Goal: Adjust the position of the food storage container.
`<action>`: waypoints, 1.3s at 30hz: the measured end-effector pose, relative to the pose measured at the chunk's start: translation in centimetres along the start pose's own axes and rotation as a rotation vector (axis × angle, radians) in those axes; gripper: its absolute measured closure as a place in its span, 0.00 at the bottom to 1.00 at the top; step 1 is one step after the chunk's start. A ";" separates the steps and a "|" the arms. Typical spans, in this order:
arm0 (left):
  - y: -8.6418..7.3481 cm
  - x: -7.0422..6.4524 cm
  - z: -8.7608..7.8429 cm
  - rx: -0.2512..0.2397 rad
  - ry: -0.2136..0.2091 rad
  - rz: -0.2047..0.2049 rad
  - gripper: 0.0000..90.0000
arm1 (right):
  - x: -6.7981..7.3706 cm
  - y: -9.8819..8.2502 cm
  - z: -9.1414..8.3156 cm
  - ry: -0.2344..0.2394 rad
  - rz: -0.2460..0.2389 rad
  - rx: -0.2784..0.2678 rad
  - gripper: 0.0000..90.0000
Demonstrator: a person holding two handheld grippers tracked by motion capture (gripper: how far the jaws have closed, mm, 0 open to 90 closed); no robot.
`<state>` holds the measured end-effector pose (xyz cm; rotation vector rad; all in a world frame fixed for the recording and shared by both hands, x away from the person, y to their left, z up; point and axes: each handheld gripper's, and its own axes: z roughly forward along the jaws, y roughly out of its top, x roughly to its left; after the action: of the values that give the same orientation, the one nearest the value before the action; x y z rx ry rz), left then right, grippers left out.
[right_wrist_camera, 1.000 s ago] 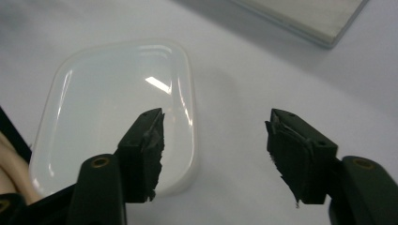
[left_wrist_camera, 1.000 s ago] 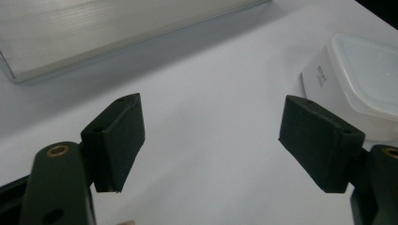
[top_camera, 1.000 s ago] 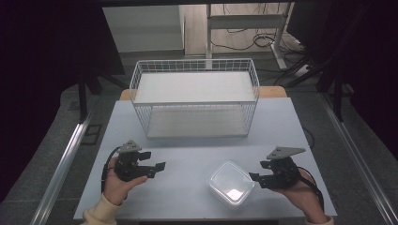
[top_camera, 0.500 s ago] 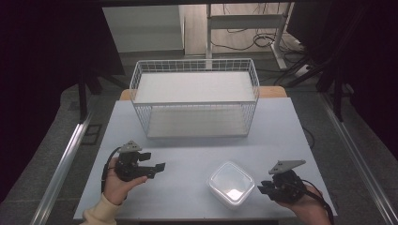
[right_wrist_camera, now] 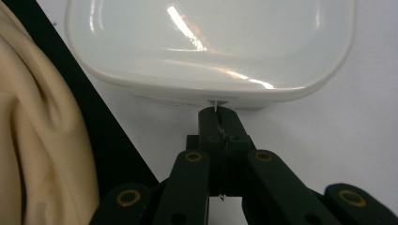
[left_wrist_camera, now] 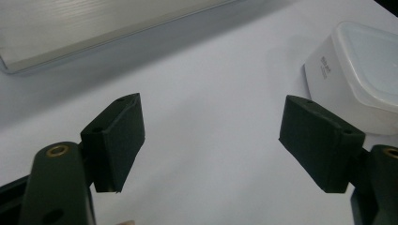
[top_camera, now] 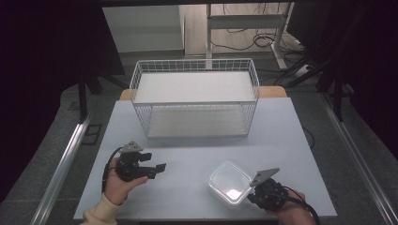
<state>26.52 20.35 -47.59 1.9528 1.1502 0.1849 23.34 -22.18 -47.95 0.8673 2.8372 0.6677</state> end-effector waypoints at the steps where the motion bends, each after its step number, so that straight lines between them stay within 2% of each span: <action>1: 0.0 0.0 -0.1 -0.001 0.002 0.000 0.24 | 0.1 0.1 0.0 0.005 -0.004 -0.003 0.99; 6: 0.1 0.1 -0.2 -0.009 0.006 -0.004 0.24 | 0.7 0.7 0.4 0.009 -0.021 -0.008 0.99; 12: 0.1 0.3 -0.2 -0.005 0.008 -0.007 0.24 | 1.9 2.4 1.7 0.007 -0.032 -0.045 0.99; 17: 0.0 0.4 -0.1 0.000 0.010 -0.010 0.24 | 2.6 4.0 2.7 0.006 -0.038 -0.070 0.99; 19: 0.1 0.5 -0.2 -0.005 0.010 -0.015 0.24 | 3.0 5.1 3.2 0.005 -0.051 -0.078 0.99; 20: 0.1 0.5 -0.2 -0.005 0.010 -0.015 0.24 | 3.0 5.1 3.2 0.005 -0.051 -0.078 0.99; 21: 0.1 0.6 -0.2 -0.010 0.010 -0.019 0.24 | 3.4 6.0 3.7 0.000 -0.066 -0.080 0.99; 28: 0.1 0.9 -0.4 -0.013 0.016 -0.025 0.24 | 3.3 8.2 5.1 -0.013 -0.077 -0.082 0.99; 31: 0.1 0.9 -0.4 -0.011 0.016 -0.023 0.24 | 3.4 8.5 5.4 -0.008 -0.079 -0.086 0.99; 34: 0.0 0.9 -0.3 -0.008 0.015 -0.018 0.24 | 4.0 8.5 5.2 0.004 -0.094 -0.085 0.99; 36: 0.1 0.8 -0.3 -0.008 0.014 -0.018 0.24 | 4.3 8.3 4.2 0.003 -0.096 -0.107 0.99; 37: 0.1 0.8 -0.3 -0.008 0.013 -0.020 0.24 | 4.3 8.1 3.1 -0.003 -0.094 -0.132 0.99; 38: 0.1 0.8 -0.3 -0.008 0.013 -0.020 0.24 | 4.3 8.1 3.1 -0.003 -0.094 -0.132 0.99; 39: 0.1 0.8 -0.3 -0.009 0.015 -0.021 0.24 | 4.1 7.9 1.8 -0.017 -0.090 -0.160 0.99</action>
<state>26.85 21.12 -47.55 1.9330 1.1773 0.1931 24.37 -13.33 -45.98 0.7129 2.7424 0.8566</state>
